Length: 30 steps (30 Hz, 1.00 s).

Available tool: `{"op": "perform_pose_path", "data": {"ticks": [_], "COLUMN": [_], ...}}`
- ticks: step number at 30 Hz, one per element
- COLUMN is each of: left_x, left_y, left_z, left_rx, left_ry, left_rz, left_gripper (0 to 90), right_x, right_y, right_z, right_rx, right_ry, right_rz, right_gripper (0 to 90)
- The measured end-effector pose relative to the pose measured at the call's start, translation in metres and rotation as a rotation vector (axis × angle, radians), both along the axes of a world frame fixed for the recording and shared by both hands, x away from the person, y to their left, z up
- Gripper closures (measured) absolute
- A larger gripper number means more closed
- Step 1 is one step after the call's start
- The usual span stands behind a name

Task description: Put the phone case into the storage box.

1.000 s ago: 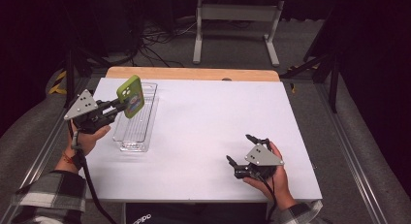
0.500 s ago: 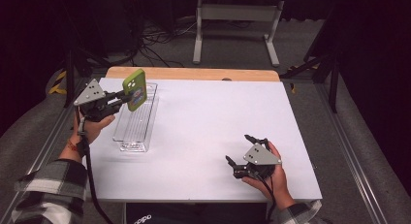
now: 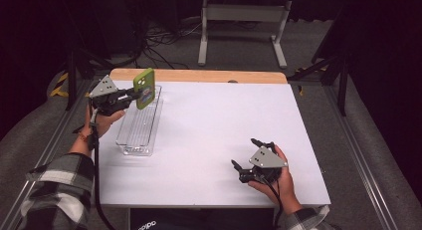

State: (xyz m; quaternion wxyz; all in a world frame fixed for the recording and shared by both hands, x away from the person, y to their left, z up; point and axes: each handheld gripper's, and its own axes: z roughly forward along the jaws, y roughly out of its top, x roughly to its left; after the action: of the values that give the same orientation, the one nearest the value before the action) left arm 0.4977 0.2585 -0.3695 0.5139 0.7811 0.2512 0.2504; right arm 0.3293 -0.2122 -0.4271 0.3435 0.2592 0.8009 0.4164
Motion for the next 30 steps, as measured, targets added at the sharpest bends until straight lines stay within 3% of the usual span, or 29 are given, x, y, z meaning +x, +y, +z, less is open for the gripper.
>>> {"op": "perform_pose_path", "data": {"ticks": [6,11,18,25,30], "left_x": [0.016,0.027,0.038,0.045,0.049], "left_y": [-0.001,-0.004,-0.005,-0.006,-0.005], "left_z": [-0.008,-0.016,-0.028,-0.036,-0.038], "left_rx": [0.030,0.027,0.030,0.061,0.052], "left_ry": [0.021,0.050,0.097,0.117,0.123], "left_rz": [0.006,-0.005,-0.005,-0.003,0.014], "left_gripper": [77.8,77.7,77.7,77.6,77.5], "right_x": [0.002,0.001,0.002,0.004,0.004], "right_y": [-0.001,0.000,0.001,0.002,0.001], "right_z": [-0.001,-0.002,-0.003,-0.006,-0.007], "right_rx": [0.003,-0.006,-0.010,-0.022,-0.027], "right_ry": [0.012,0.016,0.027,0.045,0.054], "right_rz": [0.003,0.002,-0.002,0.004,0.006], "right_gripper": [10.3,10.3,10.4,10.5,10.5]}}
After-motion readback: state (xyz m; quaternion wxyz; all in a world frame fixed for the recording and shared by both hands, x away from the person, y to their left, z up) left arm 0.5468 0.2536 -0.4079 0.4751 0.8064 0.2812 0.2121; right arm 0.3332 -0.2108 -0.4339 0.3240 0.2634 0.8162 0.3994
